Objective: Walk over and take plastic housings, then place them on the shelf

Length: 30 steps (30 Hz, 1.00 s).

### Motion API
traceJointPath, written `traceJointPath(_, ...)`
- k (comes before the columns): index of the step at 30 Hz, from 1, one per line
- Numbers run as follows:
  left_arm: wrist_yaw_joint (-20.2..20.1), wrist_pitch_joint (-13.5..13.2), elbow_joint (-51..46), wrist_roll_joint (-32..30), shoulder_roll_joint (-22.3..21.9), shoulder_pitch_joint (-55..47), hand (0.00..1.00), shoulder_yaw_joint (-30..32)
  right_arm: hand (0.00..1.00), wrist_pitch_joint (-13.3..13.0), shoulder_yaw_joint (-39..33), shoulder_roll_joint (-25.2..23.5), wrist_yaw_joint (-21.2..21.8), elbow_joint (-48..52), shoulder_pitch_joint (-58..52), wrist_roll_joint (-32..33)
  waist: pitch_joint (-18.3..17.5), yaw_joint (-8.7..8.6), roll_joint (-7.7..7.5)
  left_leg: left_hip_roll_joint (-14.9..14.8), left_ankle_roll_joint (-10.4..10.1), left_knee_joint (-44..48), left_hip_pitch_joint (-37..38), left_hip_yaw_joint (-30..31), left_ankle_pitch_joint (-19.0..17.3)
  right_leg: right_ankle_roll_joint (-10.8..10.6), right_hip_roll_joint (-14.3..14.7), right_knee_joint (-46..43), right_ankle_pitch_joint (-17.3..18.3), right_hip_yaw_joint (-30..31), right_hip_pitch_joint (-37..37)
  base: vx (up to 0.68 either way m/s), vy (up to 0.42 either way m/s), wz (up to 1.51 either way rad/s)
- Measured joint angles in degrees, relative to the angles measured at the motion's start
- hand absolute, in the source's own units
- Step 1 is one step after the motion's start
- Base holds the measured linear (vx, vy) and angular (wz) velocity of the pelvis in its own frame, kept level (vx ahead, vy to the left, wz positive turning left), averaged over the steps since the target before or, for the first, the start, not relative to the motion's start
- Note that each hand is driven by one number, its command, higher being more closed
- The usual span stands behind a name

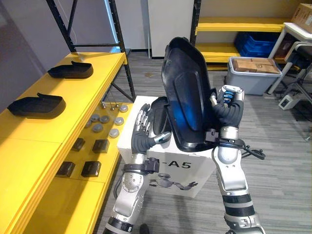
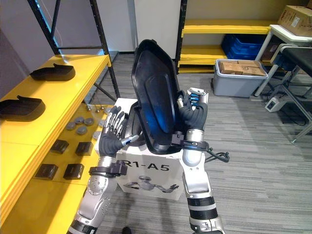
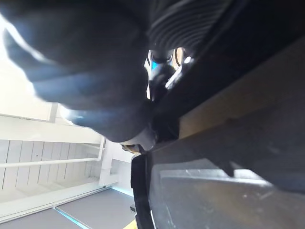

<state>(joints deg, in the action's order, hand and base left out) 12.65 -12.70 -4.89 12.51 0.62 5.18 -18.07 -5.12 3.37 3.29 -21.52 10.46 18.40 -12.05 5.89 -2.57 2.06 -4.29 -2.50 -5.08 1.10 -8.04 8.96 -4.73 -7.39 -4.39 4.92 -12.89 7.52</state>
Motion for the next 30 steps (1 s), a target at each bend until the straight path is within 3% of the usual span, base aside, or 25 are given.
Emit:
traceJointPath(6,0.99,0.95,5.27,2.13,0.04,2.88,0.0,-1.77,1.0,-0.03,4.13,0.0,0.29,0.0,0.01,0.1,-0.33,-0.1,-0.12,-0.34,0.02,-0.15,-0.6,-0.8,0.19,0.23,0.31,0.11,-0.5,0.89,-1.02,-0.01,0.0,-0.06)
traceJointPath(14,1.27,1.09,7.26,9.56,0.13,4.64,0.0,-3.3,1.0,-0.05,8.2,-0.16,1.4,-0.16,0.0,0.25,-1.46,-0.74,-0.38,-0.56,0.16,-0.14,-1.17,-1.2,0.65,0.33,0.54,0.85,-1.36,1.32,-1.51,-0.02,0.001,-0.03)
traceJointPath(15,1.27,1.09,7.26,10.82,0.18,4.75,1.0,-3.65,1.0,-0.05,8.61,-0.13,1.47,-0.34,-0.01,0.26,-1.46,-0.83,-0.38,-0.62,0.18,-0.18,-1.18,-1.2,0.78,0.4,0.62,0.88,-1.46,1.35,-1.56,-0.05,0.002,-0.01)
traceJointPath(22,1.34,1.09,7.27,15.7,0.8,5.41,1.0,-3.55,1.0,-0.66,9.22,0.2,1.96,-2.78,-0.18,0.52,-1.62,-1.01,-0.38,-0.88,0.21,-0.21,-1.35,-1.31,1.15,0.59,0.84,1.07,-1.82,1.37,-1.92,-0.04,0.002,-0.01)
traceJointPath(23,1.38,1.09,7.28,16.78,1.08,5.41,1.0,-3.35,0.0,-0.79,9.66,0.34,2.12,-3.13,-0.24,0.52,-1.63,-1.24,-0.39,-0.87,0.22,-0.21,-1.41,-1.31,1.18,0.55,0.83,1.15,-1.94,1.37,-1.93,0.0,0.0,0.0)
traceJointPath(30,1.98,1.77,7.27,17.37,2.55,5.32,1.0,-1.19,0.0,-3.98,11.54,0.98,3.14,-4.45,-1.64,0.33,-1.98,-1.33,-0.69,-0.85,0.19,-0.19,-1.55,-1.23,1.25,0.36,0.86,1.45,-2.37,1.29,-1.74,0.0,0.0,0.0)
